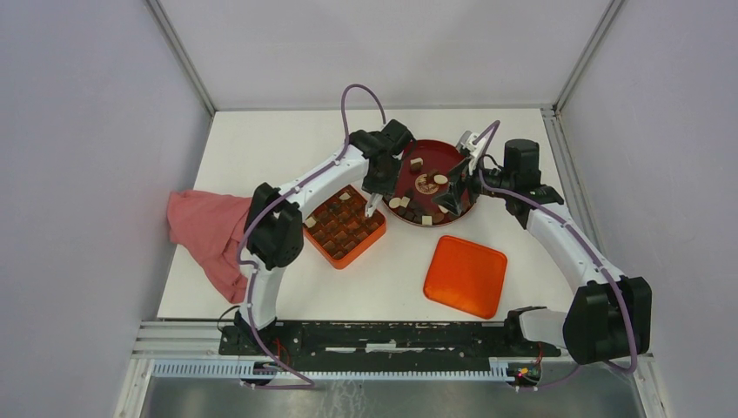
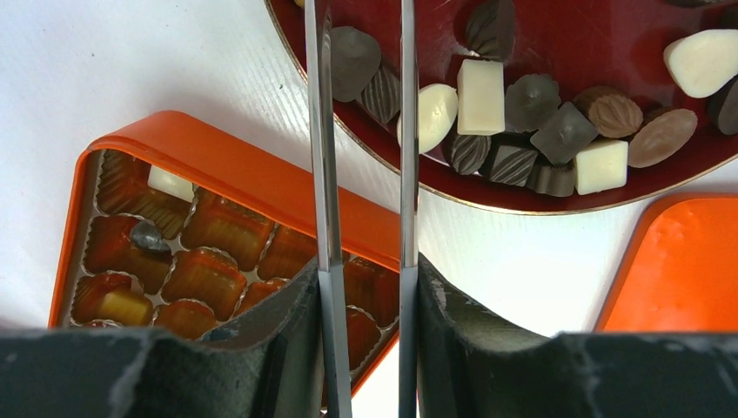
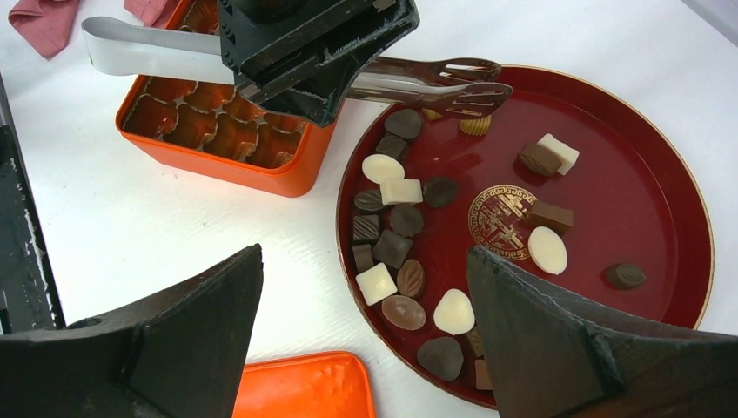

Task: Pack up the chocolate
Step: Pick up the fake chocolate from the plate.

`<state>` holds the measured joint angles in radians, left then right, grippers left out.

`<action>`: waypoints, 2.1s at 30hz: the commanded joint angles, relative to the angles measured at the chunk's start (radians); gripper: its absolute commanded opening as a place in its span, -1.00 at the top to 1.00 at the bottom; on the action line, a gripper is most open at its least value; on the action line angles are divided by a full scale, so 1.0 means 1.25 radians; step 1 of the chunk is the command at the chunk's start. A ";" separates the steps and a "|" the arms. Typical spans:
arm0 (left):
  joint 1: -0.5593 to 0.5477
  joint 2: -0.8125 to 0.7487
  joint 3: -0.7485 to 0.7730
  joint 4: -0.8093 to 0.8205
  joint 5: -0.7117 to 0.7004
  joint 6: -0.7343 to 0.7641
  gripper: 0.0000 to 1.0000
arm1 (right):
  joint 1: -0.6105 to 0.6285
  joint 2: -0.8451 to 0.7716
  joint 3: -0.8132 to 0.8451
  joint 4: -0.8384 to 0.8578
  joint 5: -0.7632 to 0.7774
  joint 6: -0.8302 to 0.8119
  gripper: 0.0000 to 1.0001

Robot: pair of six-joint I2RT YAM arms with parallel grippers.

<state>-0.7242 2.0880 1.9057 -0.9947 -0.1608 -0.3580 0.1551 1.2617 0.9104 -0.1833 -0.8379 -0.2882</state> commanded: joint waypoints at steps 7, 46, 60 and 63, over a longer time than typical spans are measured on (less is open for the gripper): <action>-0.008 0.013 0.026 -0.024 -0.019 0.031 0.14 | 0.004 0.002 0.036 0.011 -0.015 -0.019 -0.83; 0.028 0.138 0.167 -0.047 0.004 0.060 0.06 | 0.003 0.005 0.036 0.006 -0.013 -0.036 -0.83; 0.024 0.060 0.158 -0.022 0.064 0.045 0.96 | 0.003 0.004 0.037 0.001 -0.012 -0.044 -0.83; 0.022 0.017 0.130 0.000 0.070 0.037 0.96 | 0.003 0.002 0.036 0.001 -0.013 -0.046 -0.83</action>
<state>-0.6952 2.2528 2.0724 -1.0454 -0.1070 -0.3164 0.1562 1.2709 0.9108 -0.1997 -0.8379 -0.3283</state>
